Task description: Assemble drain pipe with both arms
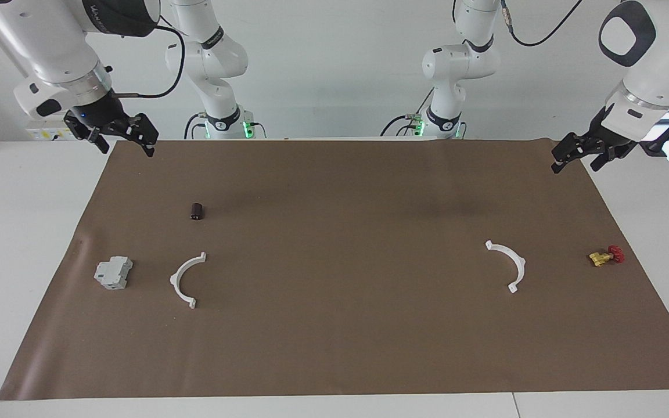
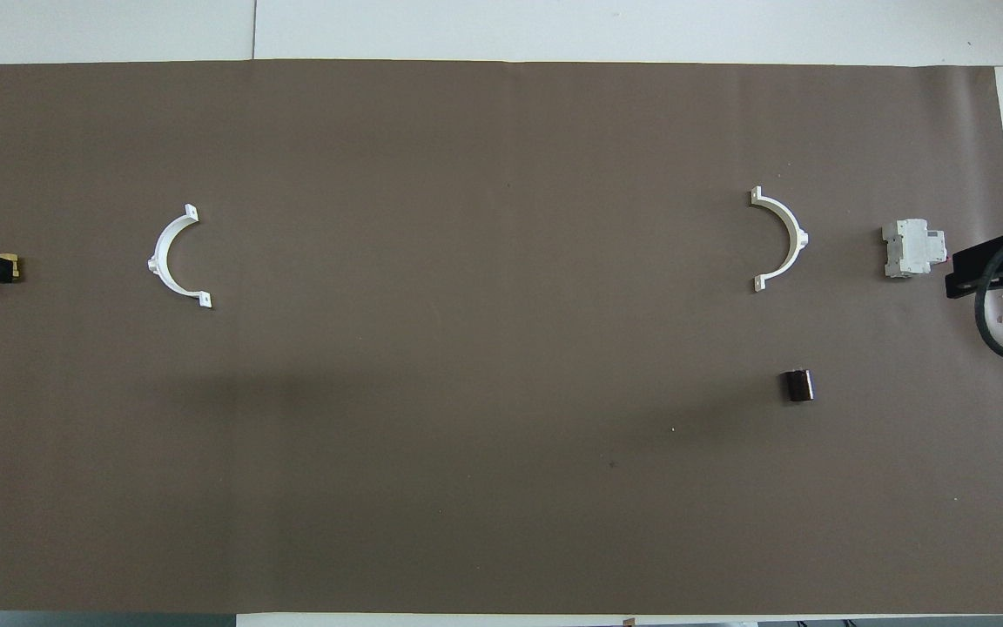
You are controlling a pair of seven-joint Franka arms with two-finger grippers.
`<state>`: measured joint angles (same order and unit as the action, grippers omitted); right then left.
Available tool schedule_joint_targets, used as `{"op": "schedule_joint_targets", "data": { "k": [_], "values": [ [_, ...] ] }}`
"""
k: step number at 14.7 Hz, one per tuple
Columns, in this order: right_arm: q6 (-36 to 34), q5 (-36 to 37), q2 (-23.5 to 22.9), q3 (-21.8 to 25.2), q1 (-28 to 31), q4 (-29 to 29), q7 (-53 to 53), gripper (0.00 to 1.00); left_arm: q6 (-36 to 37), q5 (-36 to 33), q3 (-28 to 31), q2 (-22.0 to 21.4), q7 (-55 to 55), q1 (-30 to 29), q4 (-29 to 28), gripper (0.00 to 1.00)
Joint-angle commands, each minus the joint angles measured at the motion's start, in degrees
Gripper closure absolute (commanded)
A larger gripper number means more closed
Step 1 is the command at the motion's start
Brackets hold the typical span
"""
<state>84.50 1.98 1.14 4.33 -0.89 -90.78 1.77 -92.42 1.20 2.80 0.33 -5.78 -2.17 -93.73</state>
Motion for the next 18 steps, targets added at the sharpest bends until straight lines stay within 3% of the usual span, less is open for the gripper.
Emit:
{"op": "schedule_joint_targets", "data": {
  "k": [1,4,7,18],
  "values": [
    [0.31,-1.28,-0.35,-0.64,1.16,0.52,-1.85,0.0,-1.1,-0.5,0.19,-1.47,-0.2,0.41,-1.72,0.0],
    [2.24,-1.28,-0.26,-0.64,0.54,-0.09,-1.85,0.0,-1.1,-0.58,0.19,-1.47,-0.2,0.41,-1.72,0.0],
    [12.59,-2.77,-0.17,-0.64,0.45,-6.06,-1.68,0.0,-1.1,-0.5,0.19,-1.47,-0.2,0.41,-1.72,0.0],
    [40.9,-5.68,-25.55,-0.9,0.54,-5.45,-11.08,0.0,-1.1,-0.5,0.19,-1.47,-0.2,0.41,-1.72,0.0]
  ]
}}
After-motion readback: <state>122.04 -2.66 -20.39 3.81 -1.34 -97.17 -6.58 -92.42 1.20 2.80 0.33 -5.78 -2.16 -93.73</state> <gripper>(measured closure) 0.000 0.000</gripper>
